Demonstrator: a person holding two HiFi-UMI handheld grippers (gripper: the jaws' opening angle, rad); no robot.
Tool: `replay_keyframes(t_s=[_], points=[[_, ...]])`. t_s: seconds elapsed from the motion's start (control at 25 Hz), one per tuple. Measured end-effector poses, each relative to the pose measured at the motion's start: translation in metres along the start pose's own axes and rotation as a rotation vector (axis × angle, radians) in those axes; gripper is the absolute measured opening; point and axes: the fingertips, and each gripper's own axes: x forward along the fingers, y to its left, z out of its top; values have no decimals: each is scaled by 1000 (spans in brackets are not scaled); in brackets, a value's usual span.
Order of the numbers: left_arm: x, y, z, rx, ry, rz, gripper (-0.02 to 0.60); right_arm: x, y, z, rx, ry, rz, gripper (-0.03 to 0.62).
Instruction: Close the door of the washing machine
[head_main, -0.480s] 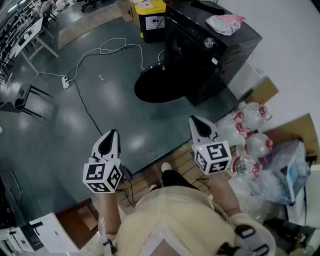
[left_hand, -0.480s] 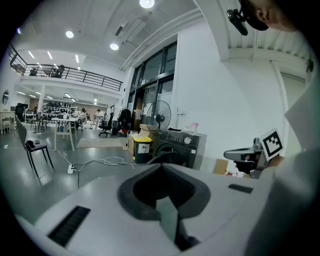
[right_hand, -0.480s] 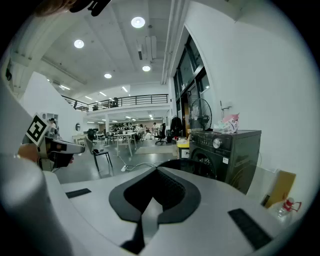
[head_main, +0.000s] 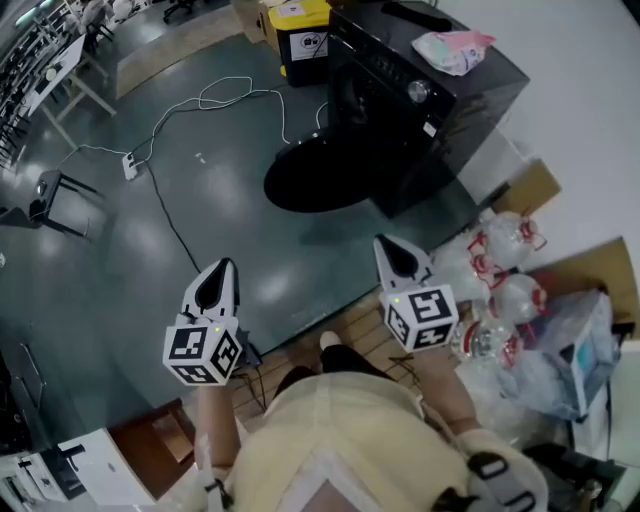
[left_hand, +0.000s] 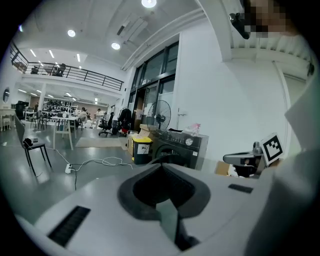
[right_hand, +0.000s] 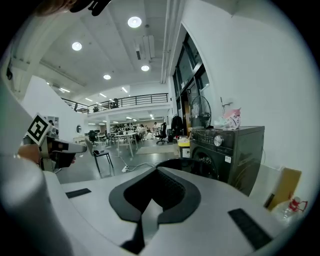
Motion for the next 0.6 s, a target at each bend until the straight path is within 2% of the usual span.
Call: replay_keyframes(t_s=[0.2,0.36,0.6], points=[[2,-1,2,8,14,1,5,11,6,0,43,-2,81,6],[-2,6,1,11,24,-3,5,19,21,-1,18,0,129,6],[-9,27,-11,12,57,-29,5,27,52,-3,-16,26,145,6]])
